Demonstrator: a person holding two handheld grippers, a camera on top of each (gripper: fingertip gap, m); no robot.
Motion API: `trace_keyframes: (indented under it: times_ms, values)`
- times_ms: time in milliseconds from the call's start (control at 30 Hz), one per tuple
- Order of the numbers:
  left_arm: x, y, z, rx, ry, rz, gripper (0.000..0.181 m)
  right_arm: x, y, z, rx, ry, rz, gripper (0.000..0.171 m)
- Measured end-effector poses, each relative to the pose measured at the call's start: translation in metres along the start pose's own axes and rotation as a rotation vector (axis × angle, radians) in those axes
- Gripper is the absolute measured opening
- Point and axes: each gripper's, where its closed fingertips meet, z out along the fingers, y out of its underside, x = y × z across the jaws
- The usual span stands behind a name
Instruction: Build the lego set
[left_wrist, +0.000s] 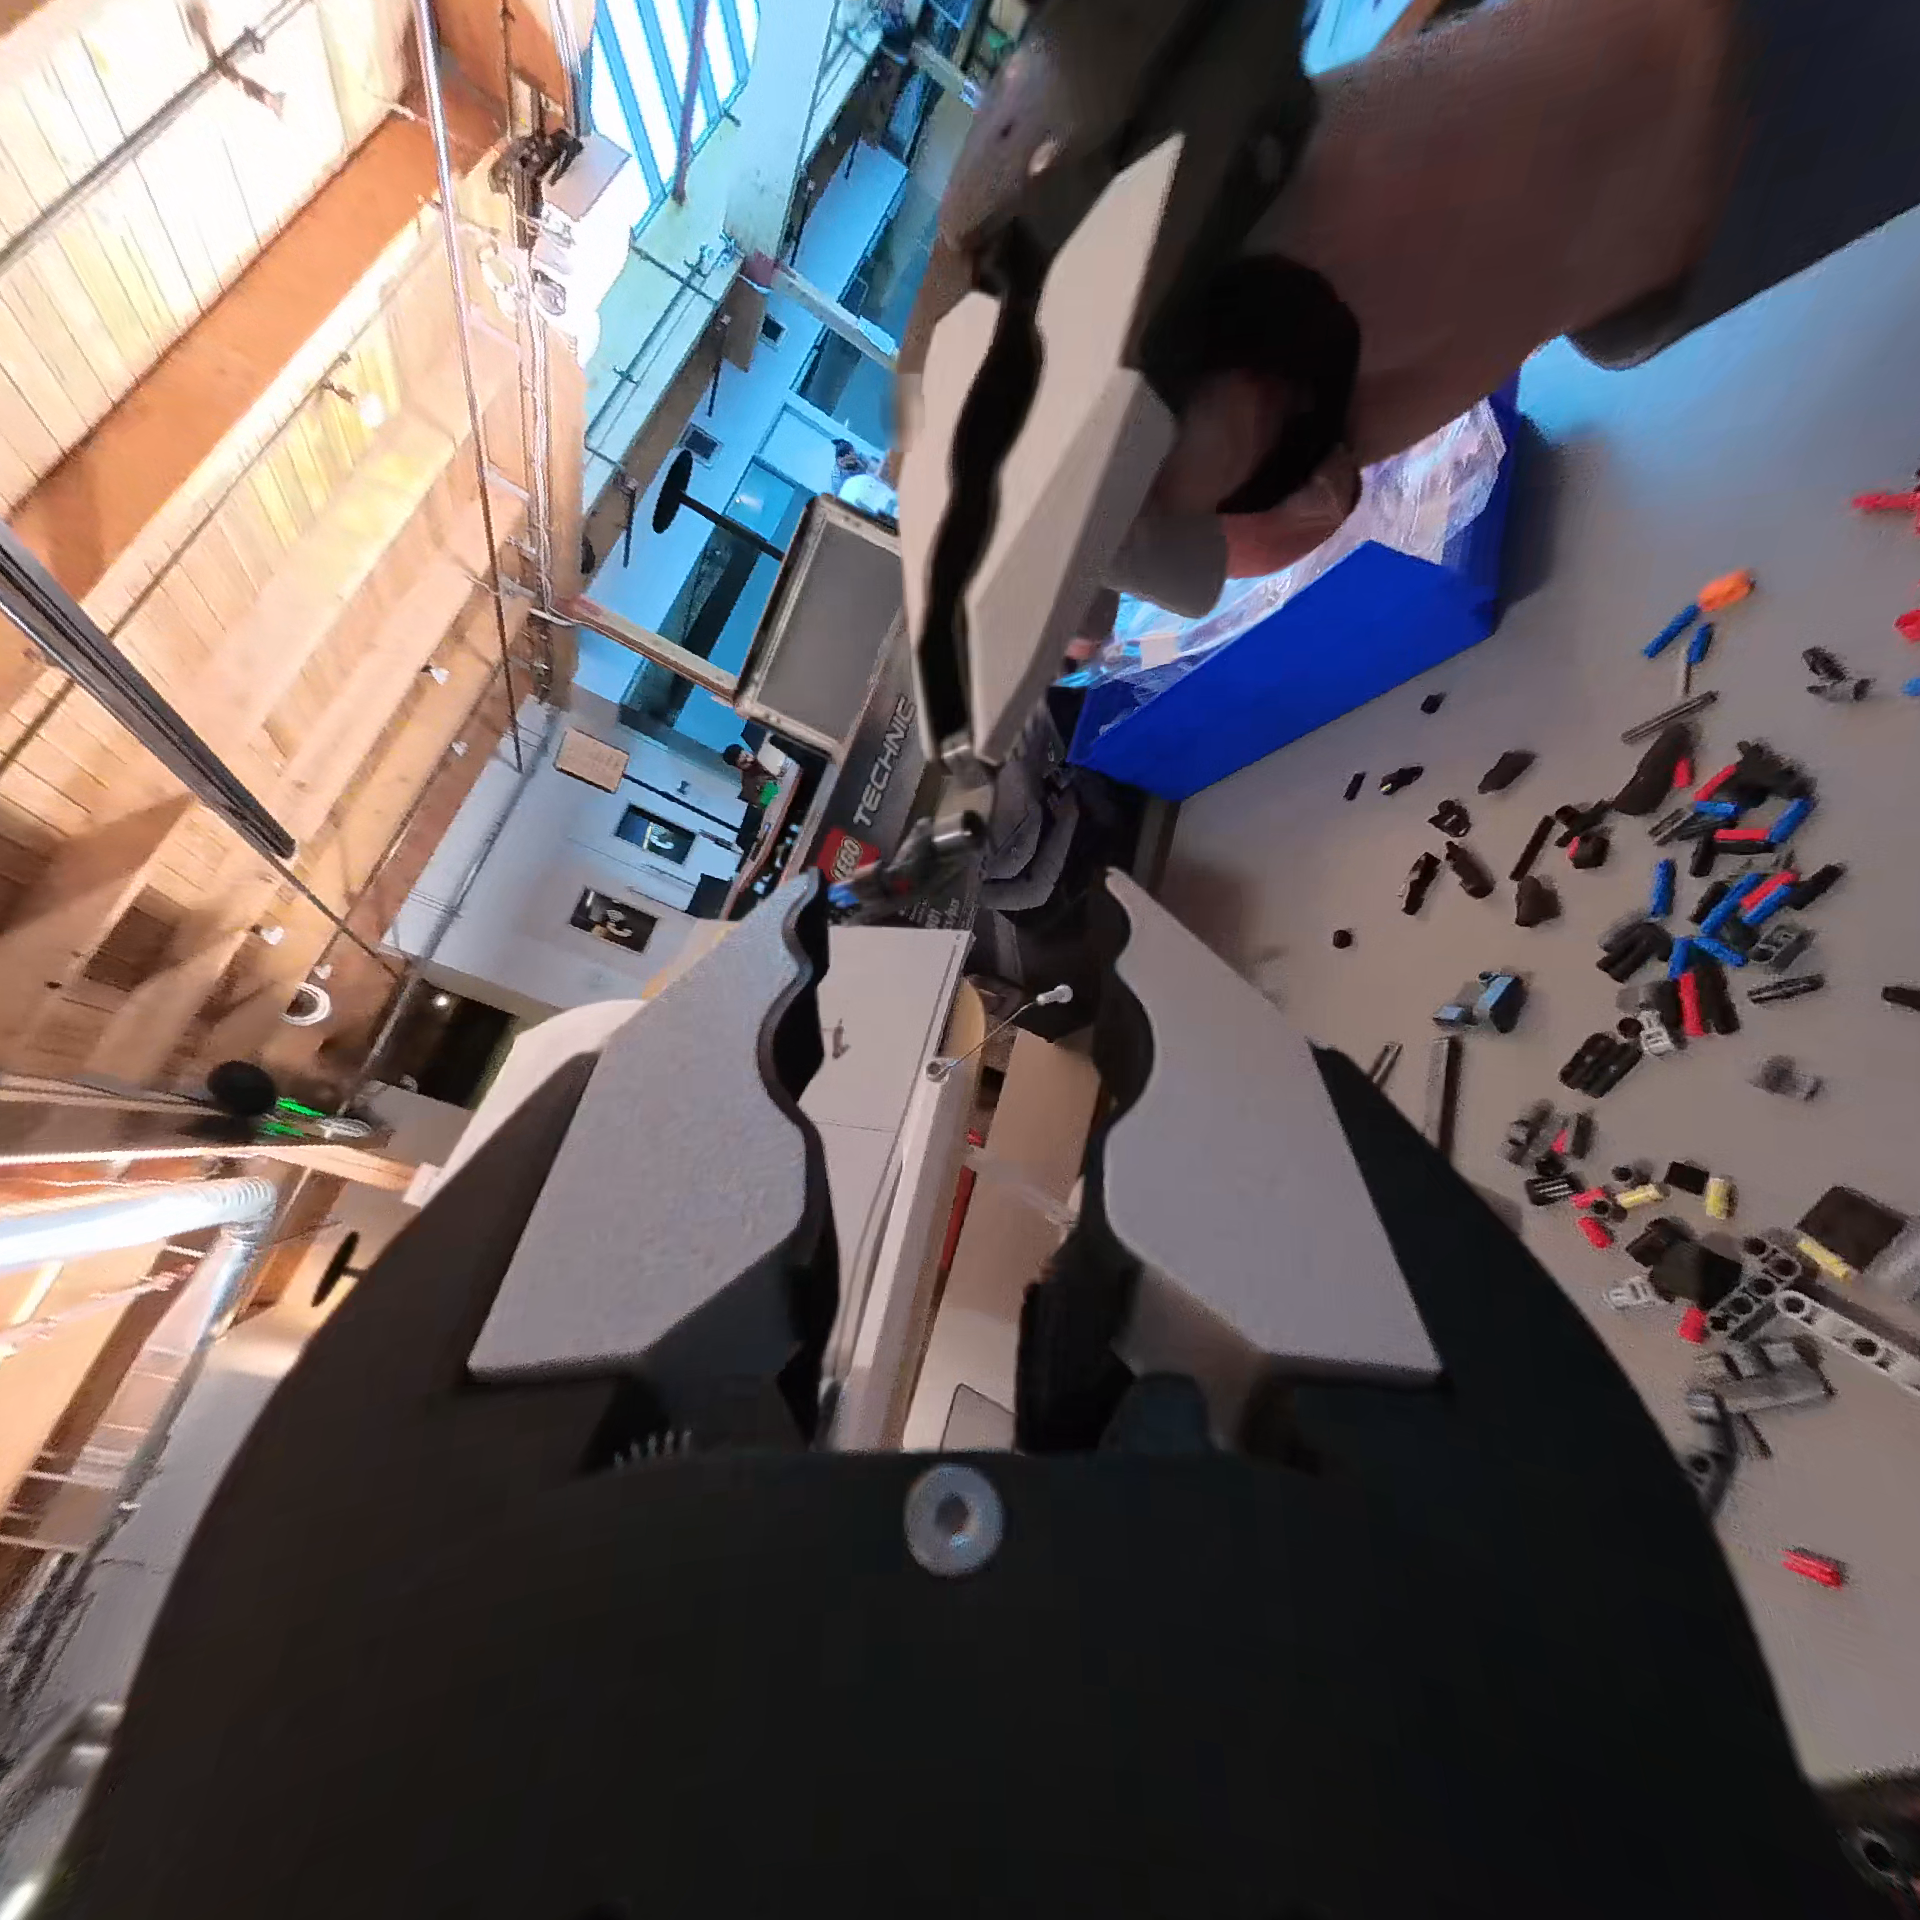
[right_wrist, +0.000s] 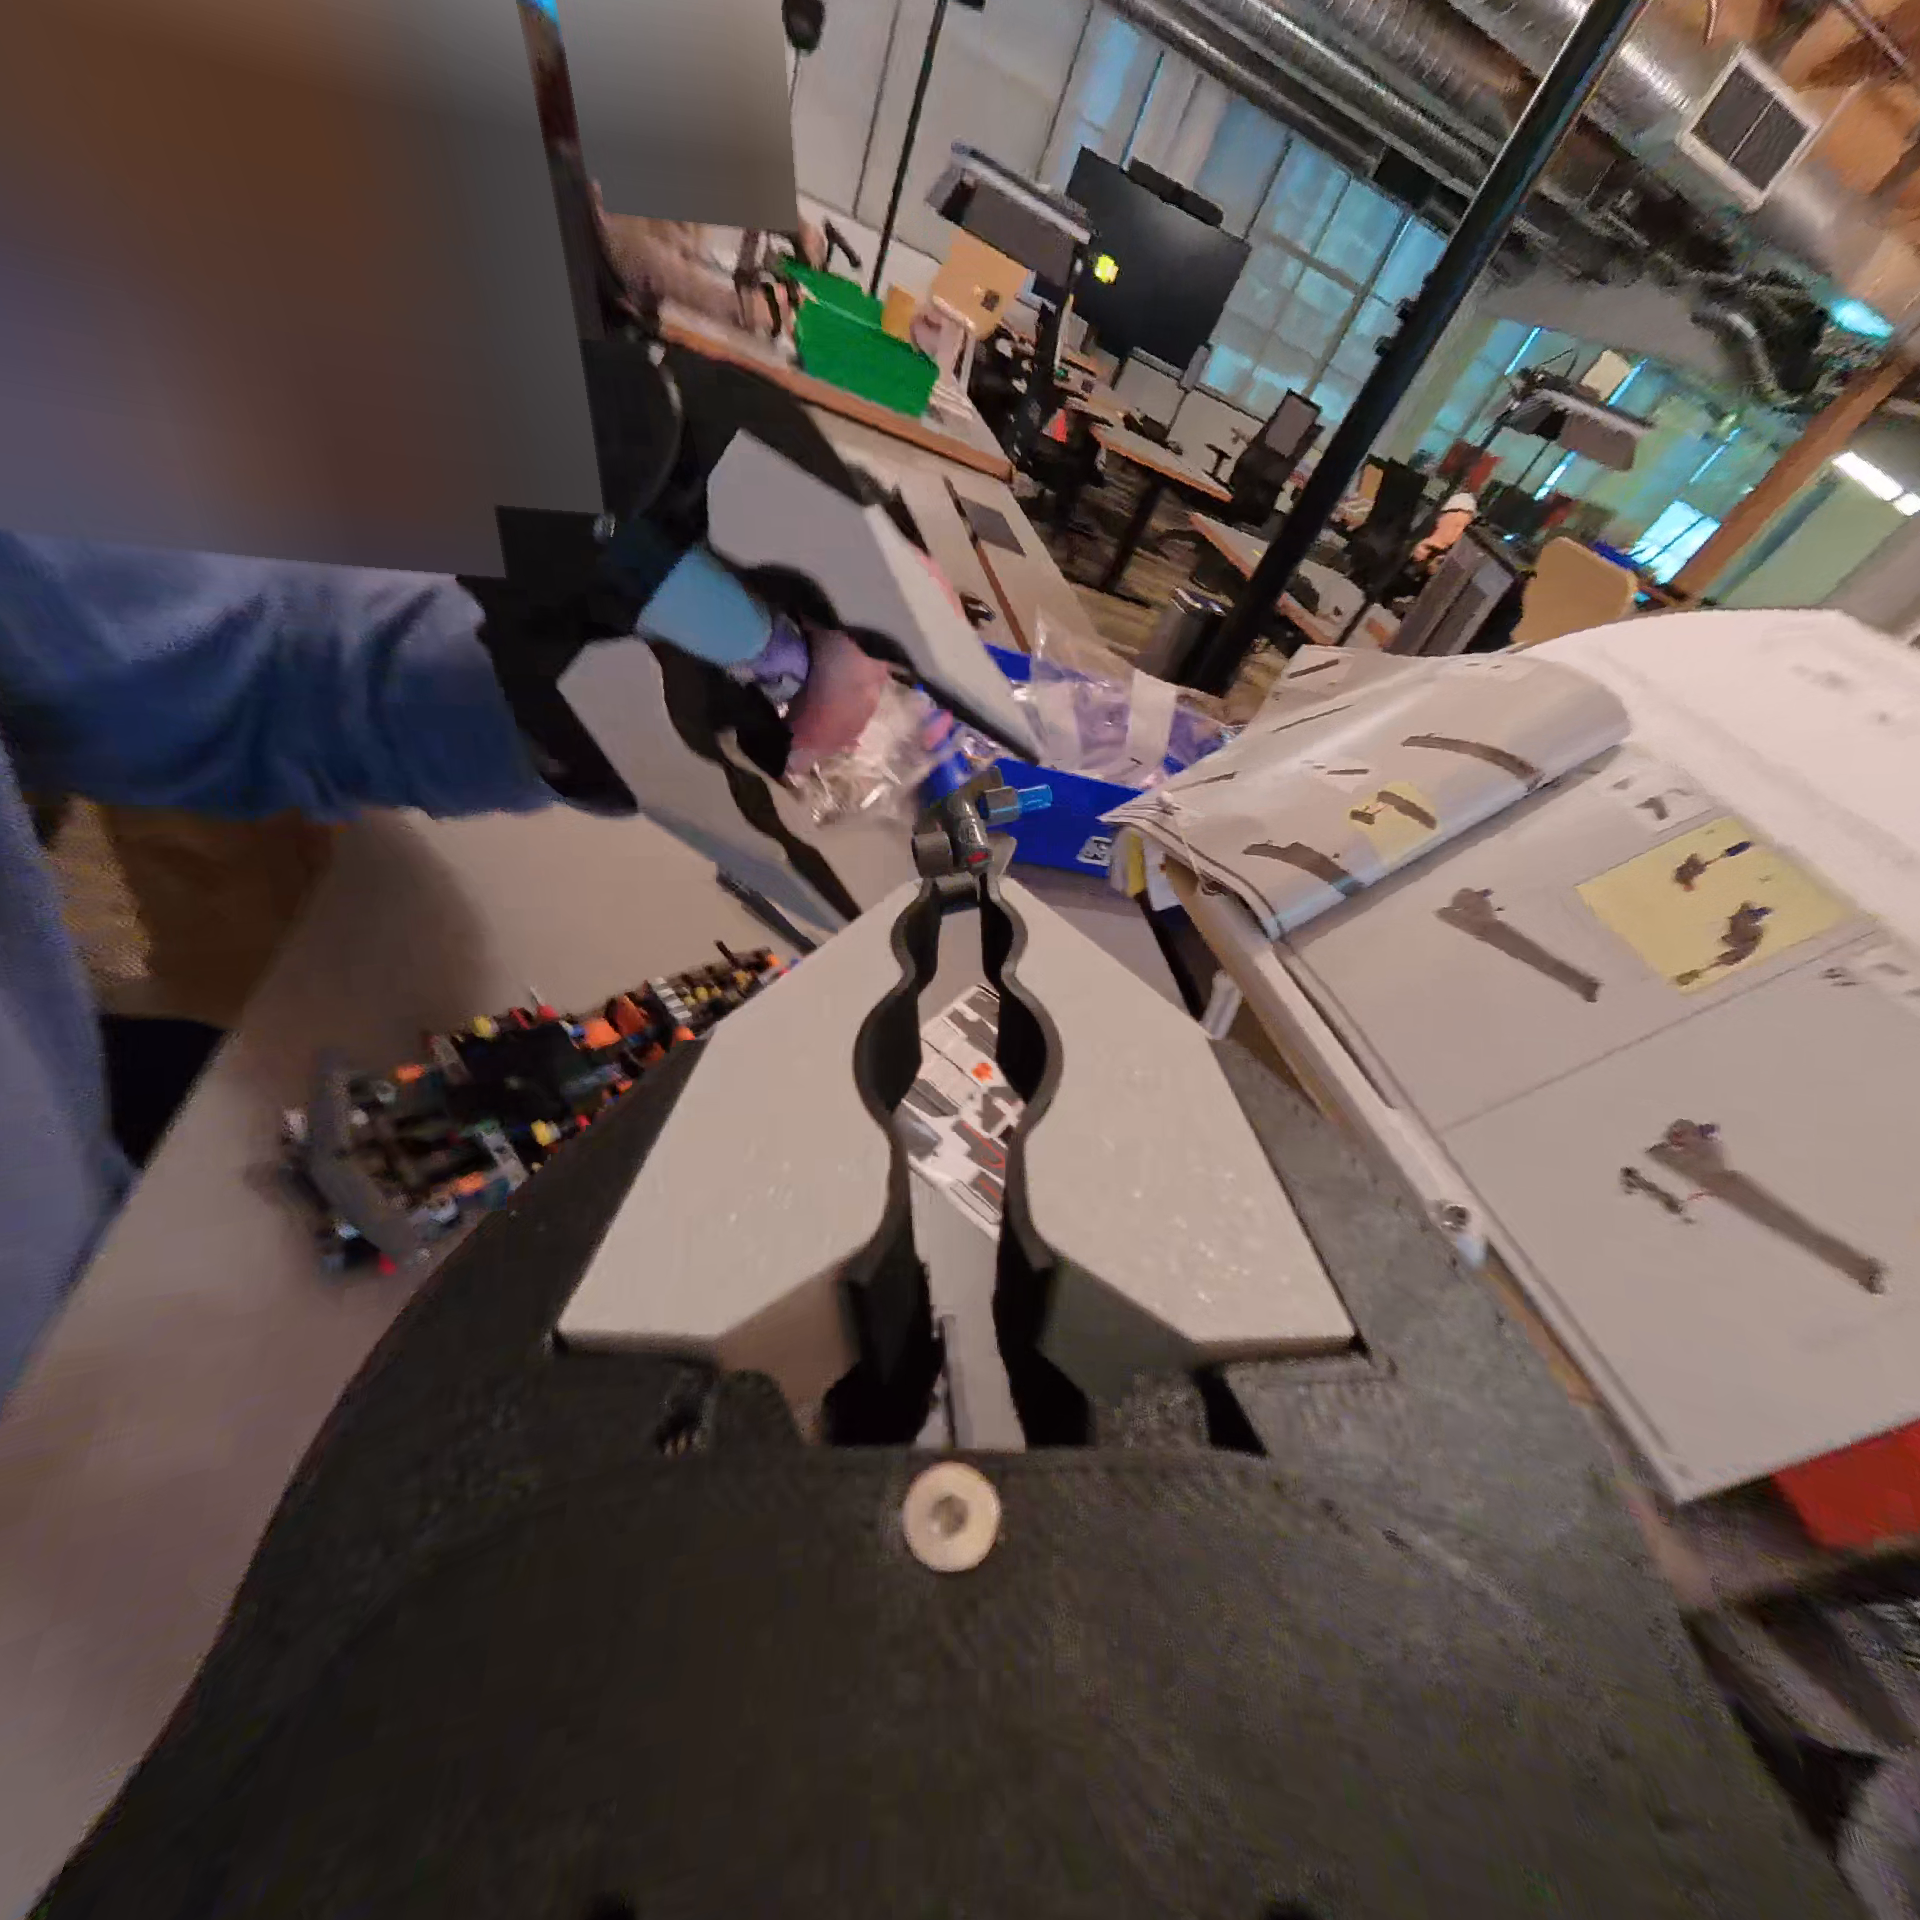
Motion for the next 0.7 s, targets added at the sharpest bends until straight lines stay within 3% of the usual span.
trace_keyframes:
  times_ms: [100,500,633,700]
  values:
    - [0.007,-0.001,0.007,-0.004,0.002,0.051,0.045,-0.002,0.001,-0.002,0.020,-0.069,0.132,0.005]
    - [0.026,-0.020,0.011,0.055,0.015,0.201,0.008,-0.023,0.011,-0.008,0.033,-0.340,0.443,0.004]
    - [0.036,-0.009,0.016,-0.009,0.059,0.140,0.006,-0.021,0.026,-0.007,0.006,-0.294,0.485,0.006]
    - [0.041,-0.001,0.015,-0.036,0.078,0.112,0.005,-0.015,0.037,-0.012,-0.014,-0.210,0.472,0.025]
